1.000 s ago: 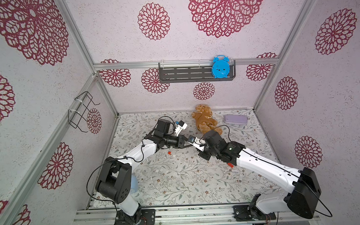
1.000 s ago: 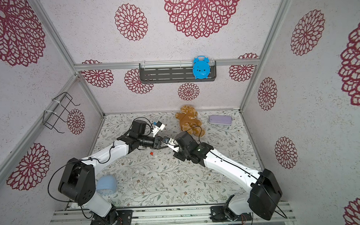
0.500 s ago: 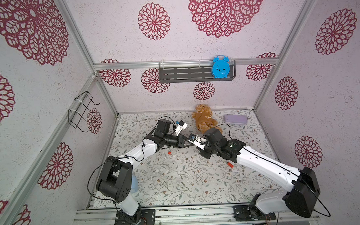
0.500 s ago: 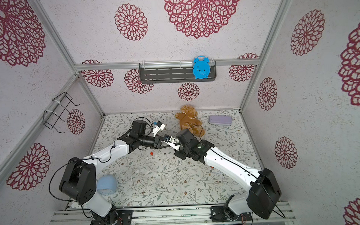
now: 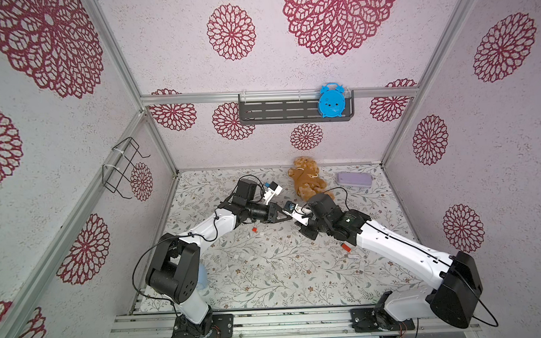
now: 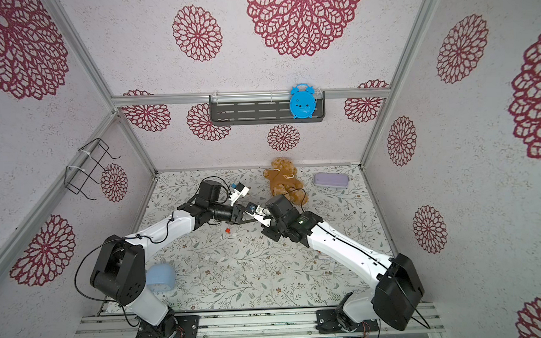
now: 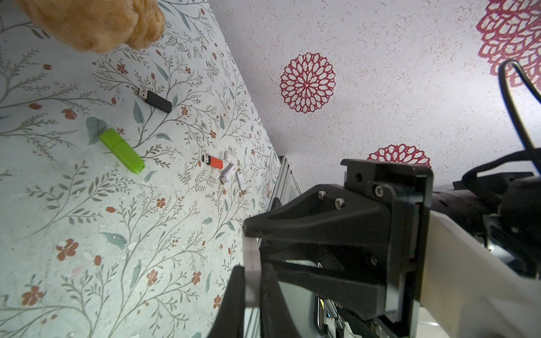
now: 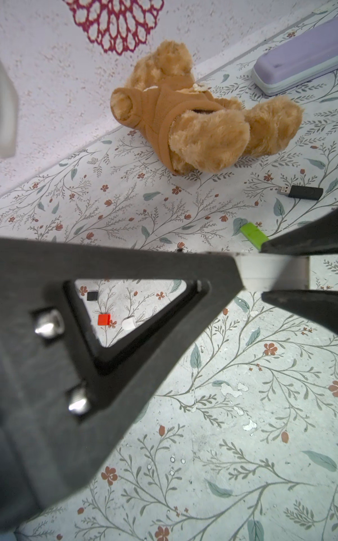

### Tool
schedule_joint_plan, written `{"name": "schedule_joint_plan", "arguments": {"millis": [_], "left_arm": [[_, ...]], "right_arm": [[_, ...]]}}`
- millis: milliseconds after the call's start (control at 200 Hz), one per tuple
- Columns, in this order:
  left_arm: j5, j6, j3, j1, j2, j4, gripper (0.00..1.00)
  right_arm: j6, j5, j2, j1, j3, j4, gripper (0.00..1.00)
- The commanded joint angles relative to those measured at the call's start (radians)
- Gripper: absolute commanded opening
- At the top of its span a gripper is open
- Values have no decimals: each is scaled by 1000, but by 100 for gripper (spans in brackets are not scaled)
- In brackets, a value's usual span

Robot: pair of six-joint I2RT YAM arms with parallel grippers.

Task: Close the usb drive cover
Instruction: Close the cover of the USB drive.

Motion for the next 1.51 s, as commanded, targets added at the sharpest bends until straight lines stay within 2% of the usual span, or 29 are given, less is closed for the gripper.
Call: {"name": "schedule_joint_plan", "arguments": {"millis": [0,195,425,530,605,675,835,1006,1256,1366,1501], "left_arm": [[75,-43,-20,-94,33,52,9],[-25,-15,-16,-91,2,7,8],[100,-29,-2,-100,40,31,9],[75,1,3,-101,34,-18,9],[105,1,2,-105,41,-23,10],[108,63,24,-112,49,-112,10],[113,175,73,-120,74,-265,10],[119,48,37,-119,61,-87,10],[-7,-34,26,-84,-21,-6,12],[23,-124,-9,-59,-49,134,15],[35,-101,10,-54,-54,90,21]], "right_arm": [[40,-161,-44,47,45,453,14],[58,-80,-62,41,25,379,14],[132,-178,-97,29,0,464,14],[143,-183,-87,27,20,470,14],[129,-209,-82,28,26,472,14],[97,-233,-69,28,50,428,14],[29,-201,-71,38,62,408,14],[33,-178,-88,37,37,452,13],[35,-50,-126,36,-77,386,12],[62,-54,-164,35,-135,404,12],[81,-49,-193,33,-165,414,12]]}}
